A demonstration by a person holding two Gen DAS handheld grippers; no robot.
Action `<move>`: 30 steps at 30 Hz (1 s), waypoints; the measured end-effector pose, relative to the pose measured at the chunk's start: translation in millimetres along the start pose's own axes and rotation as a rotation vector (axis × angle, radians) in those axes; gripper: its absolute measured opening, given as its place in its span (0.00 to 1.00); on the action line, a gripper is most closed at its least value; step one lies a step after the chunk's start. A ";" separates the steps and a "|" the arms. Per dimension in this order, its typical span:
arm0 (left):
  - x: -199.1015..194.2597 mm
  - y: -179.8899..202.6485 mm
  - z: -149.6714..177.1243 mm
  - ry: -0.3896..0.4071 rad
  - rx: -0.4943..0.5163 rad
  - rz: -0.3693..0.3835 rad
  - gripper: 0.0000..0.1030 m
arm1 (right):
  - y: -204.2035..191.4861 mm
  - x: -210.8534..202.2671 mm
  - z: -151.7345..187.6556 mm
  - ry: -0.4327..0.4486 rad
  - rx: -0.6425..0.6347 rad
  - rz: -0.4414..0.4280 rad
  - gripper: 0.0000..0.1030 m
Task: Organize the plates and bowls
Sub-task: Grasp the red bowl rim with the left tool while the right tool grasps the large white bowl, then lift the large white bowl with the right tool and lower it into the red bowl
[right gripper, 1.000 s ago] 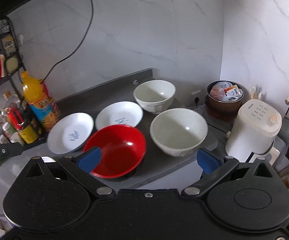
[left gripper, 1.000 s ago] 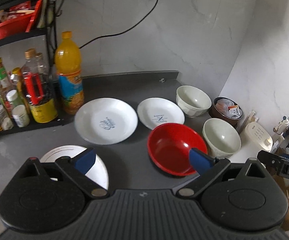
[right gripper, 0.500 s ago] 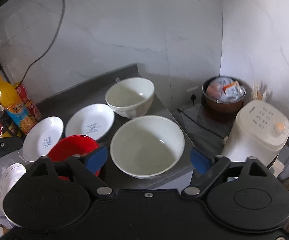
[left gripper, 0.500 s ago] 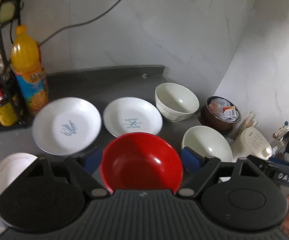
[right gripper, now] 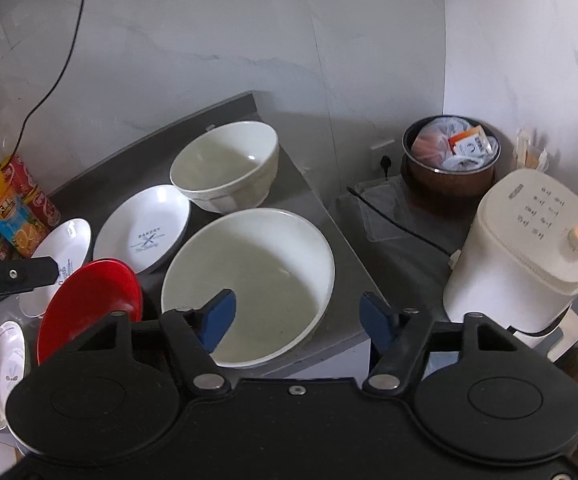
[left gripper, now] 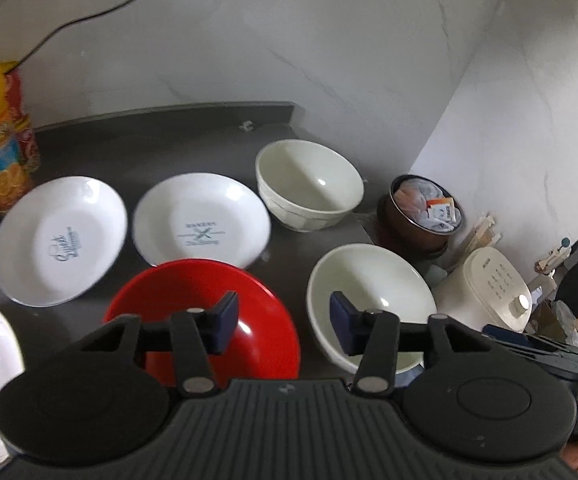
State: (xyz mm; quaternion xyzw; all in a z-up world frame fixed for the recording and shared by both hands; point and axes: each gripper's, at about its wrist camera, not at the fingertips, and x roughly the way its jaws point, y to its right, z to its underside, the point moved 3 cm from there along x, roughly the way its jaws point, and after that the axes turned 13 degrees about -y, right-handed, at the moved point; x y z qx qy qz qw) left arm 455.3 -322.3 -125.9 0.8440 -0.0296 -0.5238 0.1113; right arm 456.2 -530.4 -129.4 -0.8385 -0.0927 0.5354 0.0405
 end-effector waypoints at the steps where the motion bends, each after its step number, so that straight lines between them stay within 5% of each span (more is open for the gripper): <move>1: 4.1 3.3 -1.0 -0.007 0.005 0.004 0.42 | 1.0 2.5 -0.4 -0.004 0.000 -0.005 0.59; 13: 62.9 25.2 -10.3 -0.076 0.021 0.009 0.29 | 17.3 38.0 -4.7 -0.070 0.050 -0.036 0.40; 26: 115.0 34.0 -18.8 -0.118 0.035 -0.034 0.21 | 18.4 63.3 -11.1 -0.112 0.042 -0.040 0.35; 30: 125.7 34.4 -18.6 -0.150 0.035 -0.036 0.16 | 17.7 69.5 -9.1 -0.128 0.039 -0.036 0.20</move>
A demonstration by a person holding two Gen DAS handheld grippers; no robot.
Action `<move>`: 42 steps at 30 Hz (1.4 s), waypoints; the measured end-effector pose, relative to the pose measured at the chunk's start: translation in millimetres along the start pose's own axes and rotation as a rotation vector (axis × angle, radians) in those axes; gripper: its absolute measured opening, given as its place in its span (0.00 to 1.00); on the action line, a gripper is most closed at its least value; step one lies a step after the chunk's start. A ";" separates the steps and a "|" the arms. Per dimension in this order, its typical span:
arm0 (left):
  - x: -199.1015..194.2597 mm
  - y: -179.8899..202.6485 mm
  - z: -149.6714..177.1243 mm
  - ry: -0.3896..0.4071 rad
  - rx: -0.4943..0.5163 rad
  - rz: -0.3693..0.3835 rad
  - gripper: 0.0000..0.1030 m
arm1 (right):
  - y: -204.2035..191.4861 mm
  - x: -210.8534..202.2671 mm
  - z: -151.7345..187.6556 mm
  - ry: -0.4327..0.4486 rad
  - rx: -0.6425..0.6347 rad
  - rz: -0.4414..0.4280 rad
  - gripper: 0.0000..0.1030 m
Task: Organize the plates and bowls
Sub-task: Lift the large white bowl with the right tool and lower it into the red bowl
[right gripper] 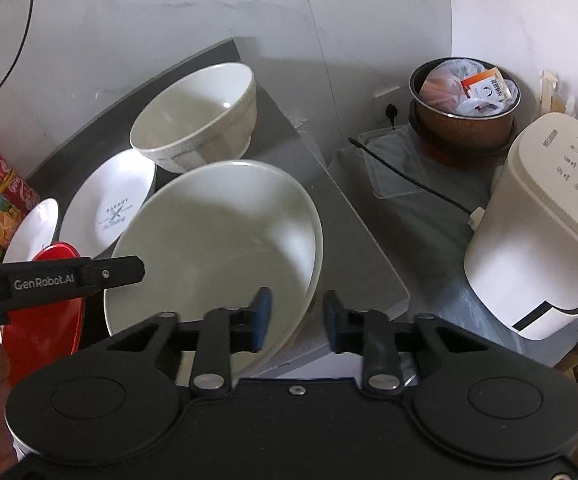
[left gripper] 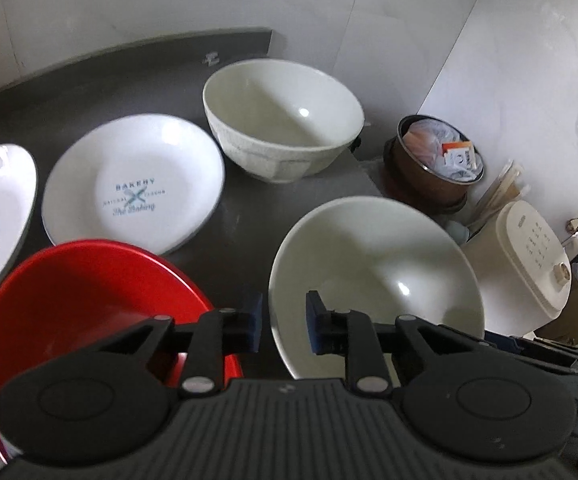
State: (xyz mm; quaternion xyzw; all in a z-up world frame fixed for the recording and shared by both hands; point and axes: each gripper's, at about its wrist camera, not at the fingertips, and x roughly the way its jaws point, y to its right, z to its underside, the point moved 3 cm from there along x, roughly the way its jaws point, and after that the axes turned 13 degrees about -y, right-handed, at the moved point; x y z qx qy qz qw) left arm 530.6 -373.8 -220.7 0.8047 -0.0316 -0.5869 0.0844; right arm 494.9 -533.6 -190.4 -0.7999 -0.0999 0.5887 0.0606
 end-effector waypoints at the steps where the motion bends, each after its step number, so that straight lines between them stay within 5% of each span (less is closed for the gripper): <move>1: 1.8 -0.3 0.3 -0.006 -0.005 0.000 0.14 | -0.4 0.7 0.5 0.000 -0.001 0.011 0.19; 15: -47.1 -9.7 -1.2 0.069 -0.034 0.058 0.13 | -22.3 -42.7 -2.4 0.086 -0.053 0.035 0.18; 27: -113.1 -49.7 4.2 0.174 -0.049 0.063 0.13 | -80.2 -78.5 -7.8 0.178 -0.123 0.003 0.18; 42: -126.8 -127.6 39.3 0.149 -0.191 0.008 0.13 | -147.7 -58.7 9.5 0.110 -0.184 -0.096 0.18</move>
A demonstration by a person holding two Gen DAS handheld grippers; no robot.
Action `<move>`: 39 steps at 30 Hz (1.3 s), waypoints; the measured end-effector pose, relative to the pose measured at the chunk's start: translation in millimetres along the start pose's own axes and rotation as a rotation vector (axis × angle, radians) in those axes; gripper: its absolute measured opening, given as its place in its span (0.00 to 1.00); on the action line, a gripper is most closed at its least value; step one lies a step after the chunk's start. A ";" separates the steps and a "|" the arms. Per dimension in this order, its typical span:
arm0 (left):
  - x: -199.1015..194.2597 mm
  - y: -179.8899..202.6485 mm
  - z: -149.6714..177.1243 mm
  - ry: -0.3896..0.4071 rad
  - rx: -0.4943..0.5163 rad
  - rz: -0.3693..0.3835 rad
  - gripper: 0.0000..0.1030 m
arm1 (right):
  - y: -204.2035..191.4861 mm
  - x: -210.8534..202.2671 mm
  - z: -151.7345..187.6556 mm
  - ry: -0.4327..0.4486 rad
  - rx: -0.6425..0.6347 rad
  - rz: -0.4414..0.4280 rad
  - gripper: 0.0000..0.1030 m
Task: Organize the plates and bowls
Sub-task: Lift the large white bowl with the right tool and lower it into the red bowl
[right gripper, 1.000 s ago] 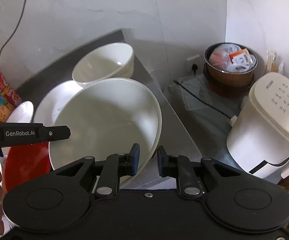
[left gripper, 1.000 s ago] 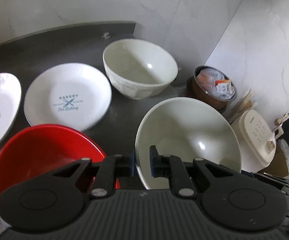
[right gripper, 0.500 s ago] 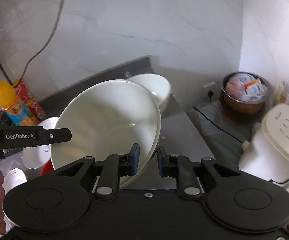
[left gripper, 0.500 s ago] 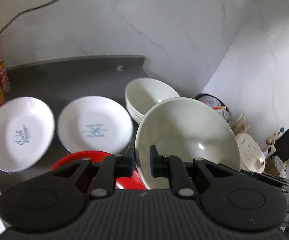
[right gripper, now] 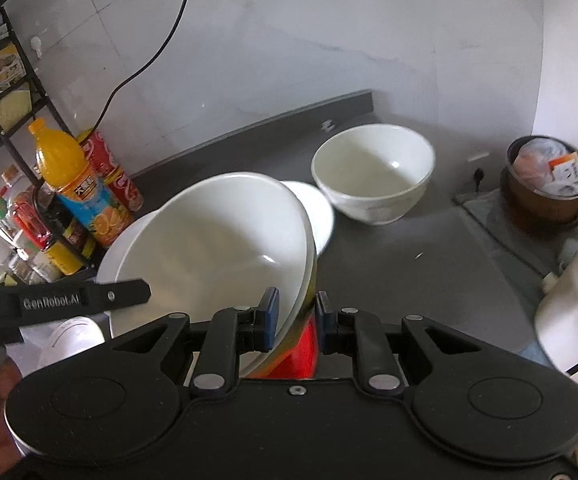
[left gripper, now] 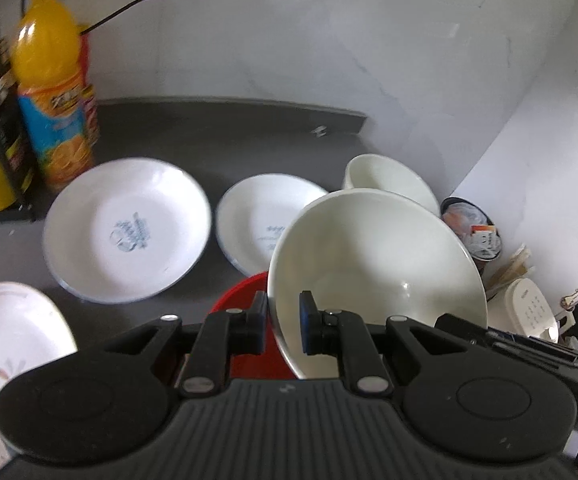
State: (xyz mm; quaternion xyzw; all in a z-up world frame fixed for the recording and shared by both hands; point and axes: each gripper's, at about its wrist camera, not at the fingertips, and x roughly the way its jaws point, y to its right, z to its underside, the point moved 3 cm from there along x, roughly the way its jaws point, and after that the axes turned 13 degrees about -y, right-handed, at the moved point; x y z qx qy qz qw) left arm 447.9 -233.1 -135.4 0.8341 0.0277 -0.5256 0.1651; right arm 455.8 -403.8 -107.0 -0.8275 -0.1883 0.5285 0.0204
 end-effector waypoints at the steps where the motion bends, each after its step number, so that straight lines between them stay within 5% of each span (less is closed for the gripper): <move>1: 1.3 -4.5 2.4 -0.007 -0.010 -0.001 0.13 | -2.2 2.5 1.1 -0.007 -0.002 -0.003 0.18; 21: 35.5 -40.9 29.1 -0.117 -0.068 -0.012 0.14 | -17.3 37.1 20.0 -0.100 0.016 0.029 0.17; 39: 35.2 -48.5 25.0 -0.107 -0.043 0.007 0.15 | -18.9 51.6 22.2 -0.139 0.028 0.088 0.12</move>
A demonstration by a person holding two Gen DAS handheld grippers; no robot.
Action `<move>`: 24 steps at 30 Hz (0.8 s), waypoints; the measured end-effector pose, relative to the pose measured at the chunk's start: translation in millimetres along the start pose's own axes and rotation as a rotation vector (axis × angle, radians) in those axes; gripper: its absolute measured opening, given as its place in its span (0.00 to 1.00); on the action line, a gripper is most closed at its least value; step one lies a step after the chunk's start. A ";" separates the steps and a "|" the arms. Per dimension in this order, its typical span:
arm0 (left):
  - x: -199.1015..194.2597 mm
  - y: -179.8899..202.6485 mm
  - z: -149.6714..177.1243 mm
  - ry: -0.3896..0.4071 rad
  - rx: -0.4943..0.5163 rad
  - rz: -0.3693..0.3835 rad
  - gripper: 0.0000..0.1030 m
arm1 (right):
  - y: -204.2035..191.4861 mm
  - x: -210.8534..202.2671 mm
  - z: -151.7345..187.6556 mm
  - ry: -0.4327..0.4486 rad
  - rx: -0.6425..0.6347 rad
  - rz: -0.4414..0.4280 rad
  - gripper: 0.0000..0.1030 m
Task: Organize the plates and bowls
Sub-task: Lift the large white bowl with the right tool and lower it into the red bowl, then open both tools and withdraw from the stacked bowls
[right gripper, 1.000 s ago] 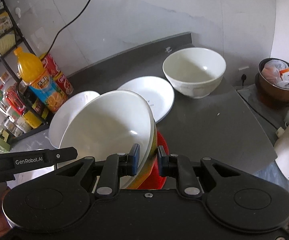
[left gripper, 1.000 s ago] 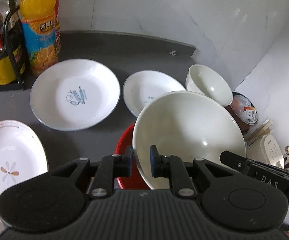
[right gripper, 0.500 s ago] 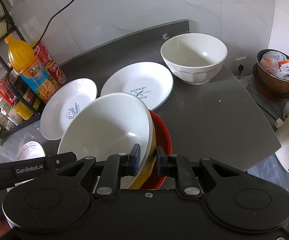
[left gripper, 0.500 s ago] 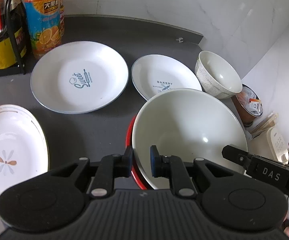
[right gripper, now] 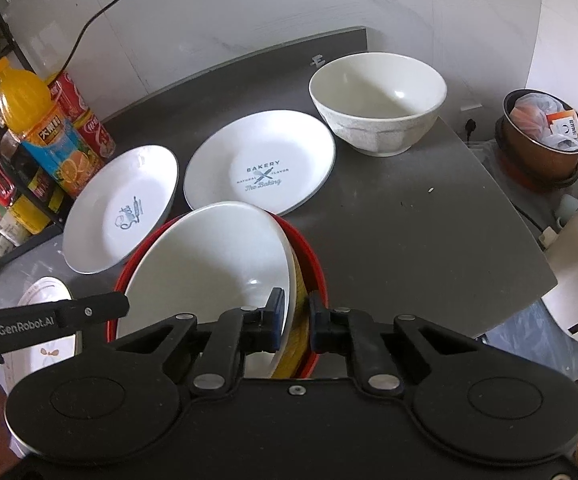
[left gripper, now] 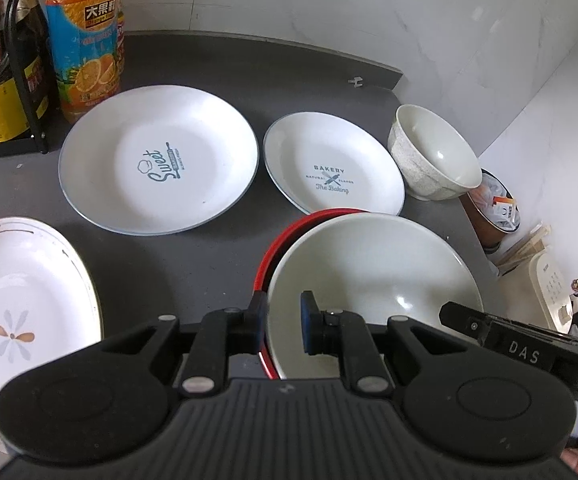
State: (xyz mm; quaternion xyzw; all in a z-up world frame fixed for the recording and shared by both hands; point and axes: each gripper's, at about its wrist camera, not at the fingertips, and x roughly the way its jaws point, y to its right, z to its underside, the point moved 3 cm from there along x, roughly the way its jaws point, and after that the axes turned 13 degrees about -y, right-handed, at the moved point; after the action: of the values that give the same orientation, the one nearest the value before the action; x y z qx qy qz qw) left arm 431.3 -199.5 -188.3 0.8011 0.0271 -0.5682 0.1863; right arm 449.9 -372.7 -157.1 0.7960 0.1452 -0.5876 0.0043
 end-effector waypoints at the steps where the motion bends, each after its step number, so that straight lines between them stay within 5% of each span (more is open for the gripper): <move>1: -0.6 0.0 -0.9 0.001 0.007 -0.001 0.17 | 0.0 0.1 -0.5 -0.004 0.008 -0.001 0.15; 6: -1.0 -0.1 -8.7 -0.017 0.046 0.005 0.17 | 0.3 -9.1 -5.4 0.020 0.026 0.003 0.29; 14: -5.3 -1.3 -36.3 -0.016 0.131 0.027 0.27 | 10.1 -17.4 -13.5 0.053 0.107 0.064 0.30; 18: -6.4 -1.9 -49.3 -0.018 0.178 0.025 0.45 | 9.0 -20.1 -15.8 0.071 0.161 0.086 0.31; 24: -8.1 -1.2 -67.7 0.003 0.247 0.030 0.63 | 5.9 -26.1 -19.7 0.131 0.235 0.113 0.55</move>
State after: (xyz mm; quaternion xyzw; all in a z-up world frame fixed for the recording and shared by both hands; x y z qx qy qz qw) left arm 489.1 -174.7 -161.8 0.8191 -0.0549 -0.5630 0.0949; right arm 462.7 -380.8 -127.4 0.8346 0.0306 -0.5462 -0.0654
